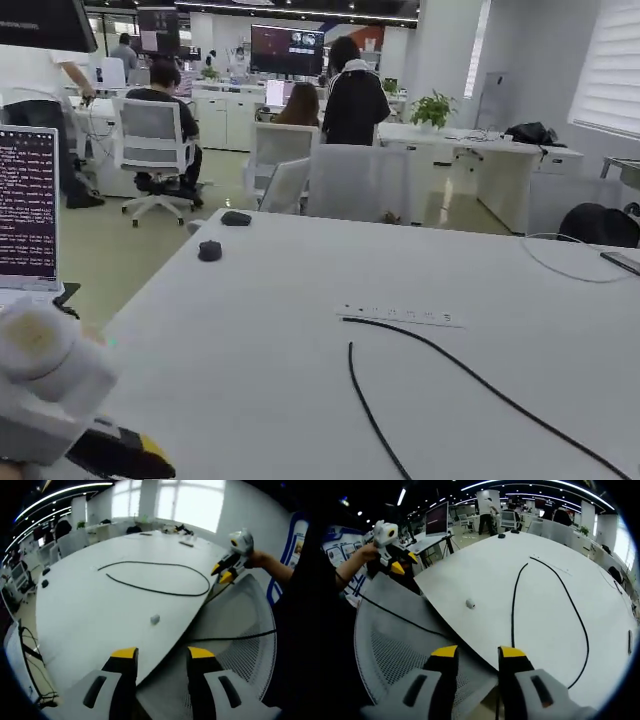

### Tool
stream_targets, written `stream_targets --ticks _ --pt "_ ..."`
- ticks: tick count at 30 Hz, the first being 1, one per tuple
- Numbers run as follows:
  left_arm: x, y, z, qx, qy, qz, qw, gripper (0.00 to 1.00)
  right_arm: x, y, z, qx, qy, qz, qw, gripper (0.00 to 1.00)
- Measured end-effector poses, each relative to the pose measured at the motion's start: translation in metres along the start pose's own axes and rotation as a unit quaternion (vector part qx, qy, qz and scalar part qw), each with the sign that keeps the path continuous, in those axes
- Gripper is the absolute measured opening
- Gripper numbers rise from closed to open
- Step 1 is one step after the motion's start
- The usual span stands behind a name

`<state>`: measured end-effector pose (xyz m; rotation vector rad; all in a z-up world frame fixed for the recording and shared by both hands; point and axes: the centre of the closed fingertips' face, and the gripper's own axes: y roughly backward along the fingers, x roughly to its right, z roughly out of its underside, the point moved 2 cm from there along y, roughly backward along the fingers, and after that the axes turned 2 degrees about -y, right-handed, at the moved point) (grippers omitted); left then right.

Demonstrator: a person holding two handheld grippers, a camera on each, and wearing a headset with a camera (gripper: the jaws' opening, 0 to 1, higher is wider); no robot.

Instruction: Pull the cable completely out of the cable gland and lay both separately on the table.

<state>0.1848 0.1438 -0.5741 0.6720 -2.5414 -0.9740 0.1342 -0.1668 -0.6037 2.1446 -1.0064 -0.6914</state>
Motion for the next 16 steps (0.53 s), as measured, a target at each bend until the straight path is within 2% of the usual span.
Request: stream_targets --ticks 3,5,7,8,9,12,16 --pt "0.002 0.006 0.016 0.005 0.030 -0.012 0.9995 0.42 -0.001 -0.002 0.002 0.006 -0.034 -0.006 0.9994 0.33" --pt "0.002 0.007 0.020 0.006 0.036 -0.016 0.9992 0.43 -0.004 -0.004 0.000 0.018 -0.056 -0.013 0.9982 0.34" --pt "-0.002 0.009 0.021 0.023 0.062 -0.035 0.9972 0.44 -0.006 -0.006 -0.002 0.031 -0.079 -0.018 0.9962 0.34" --pt "-0.004 0.010 0.019 0.040 0.083 -0.045 0.9948 0.44 -0.008 -0.007 -0.001 0.031 -0.084 -0.024 0.9957 0.34" --pt "-0.005 0.010 0.019 0.047 0.090 -0.049 0.9936 0.45 -0.010 -0.008 0.000 0.029 -0.089 -0.028 0.9952 0.35" --pt "-0.006 0.011 0.021 0.053 0.101 -0.062 0.9916 0.46 -0.014 -0.010 0.002 0.028 -0.105 -0.035 0.9934 0.38" --pt "-0.003 0.008 0.023 0.058 0.100 -0.068 0.9910 0.47 -0.018 -0.013 0.004 0.031 -0.124 -0.041 0.9910 0.40"
